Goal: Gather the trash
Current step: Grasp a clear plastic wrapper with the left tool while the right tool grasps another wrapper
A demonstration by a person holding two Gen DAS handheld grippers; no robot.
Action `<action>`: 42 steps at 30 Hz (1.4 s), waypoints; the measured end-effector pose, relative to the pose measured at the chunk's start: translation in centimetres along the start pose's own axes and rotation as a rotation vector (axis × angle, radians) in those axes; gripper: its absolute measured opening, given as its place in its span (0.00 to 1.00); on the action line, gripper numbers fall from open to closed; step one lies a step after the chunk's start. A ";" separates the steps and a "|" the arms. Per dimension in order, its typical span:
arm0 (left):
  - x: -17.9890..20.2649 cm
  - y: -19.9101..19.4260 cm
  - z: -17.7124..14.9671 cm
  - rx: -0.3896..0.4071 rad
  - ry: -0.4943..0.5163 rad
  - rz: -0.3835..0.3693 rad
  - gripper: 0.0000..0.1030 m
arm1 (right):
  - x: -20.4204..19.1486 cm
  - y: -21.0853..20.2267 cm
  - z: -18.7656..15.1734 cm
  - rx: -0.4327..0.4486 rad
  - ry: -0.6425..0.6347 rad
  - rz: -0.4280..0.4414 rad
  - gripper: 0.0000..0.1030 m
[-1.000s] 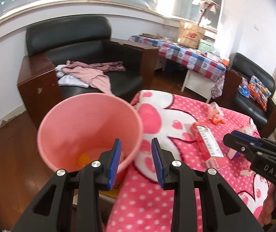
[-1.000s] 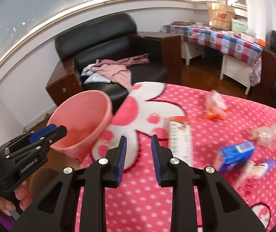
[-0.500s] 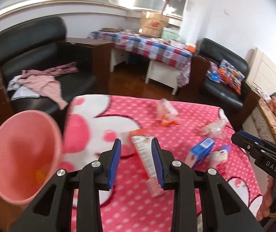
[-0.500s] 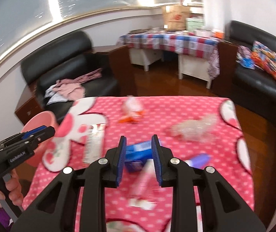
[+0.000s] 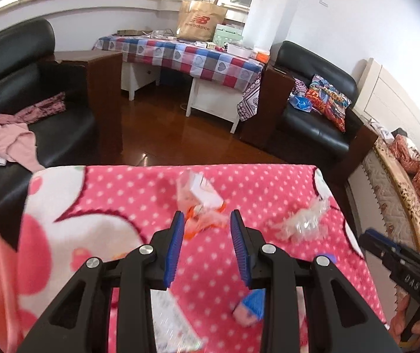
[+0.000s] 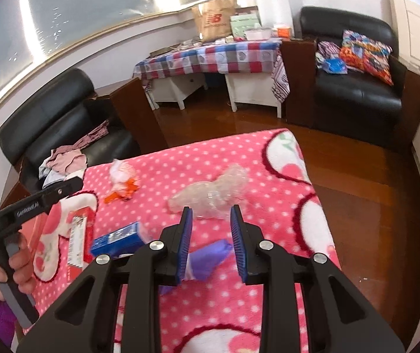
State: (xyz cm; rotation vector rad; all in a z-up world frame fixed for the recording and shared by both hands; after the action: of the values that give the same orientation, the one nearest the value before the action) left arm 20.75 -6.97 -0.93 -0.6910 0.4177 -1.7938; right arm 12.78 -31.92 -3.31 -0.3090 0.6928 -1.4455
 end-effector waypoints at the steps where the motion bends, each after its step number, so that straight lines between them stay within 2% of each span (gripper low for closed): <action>1: -0.1 0.6 0.1 -0.003 -0.010 -0.004 0.31 | 0.4 0.3 0.0 -0.007 0.010 0.000 0.26; 9: -0.7 5.8 0.6 -0.044 -0.044 0.035 0.31 | 2.4 2.0 -0.3 -0.031 0.043 -0.006 0.26; 16: -0.8 8.2 0.9 -0.057 -0.062 0.084 0.28 | 2.9 2.7 -0.2 -0.033 0.050 0.007 0.26; 19: -0.9 8.3 1.0 -0.047 -0.063 0.084 0.12 | 3.0 2.9 -0.1 -0.031 0.050 0.018 0.26; 23: -0.6 8.0 1.1 -0.024 -0.062 0.074 0.03 | 2.9 3.4 0.1 -0.034 0.052 0.027 0.26; 25: -0.5 7.6 1.1 -0.017 -0.060 0.061 0.02 | 3.0 3.6 0.2 -0.036 0.057 0.030 0.26; 35: 0.1 3.2 0.8 0.042 -0.065 -0.017 0.01 | 4.1 5.2 1.5 -0.046 0.115 0.079 0.26; 42: 0.4 0.2 0.3 0.071 -0.059 -0.033 0.01 | 4.1 7.5 2.8 -0.069 0.158 0.105 0.26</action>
State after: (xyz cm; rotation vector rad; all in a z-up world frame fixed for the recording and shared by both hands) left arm 20.96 -7.36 -0.76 -0.7027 0.3032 -1.8059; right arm 20.36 -35.49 -6.53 -0.2098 0.8764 -1.3575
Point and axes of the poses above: each gripper's, at about its wrist camera, not at the fingertips, and y roughly the way its jaws point, x to its right, z to its top, the point moved 1 cm from there along y, roughly the way its jaws point, and after that the axes turned 8 degrees about x, right-handed, at the moved point
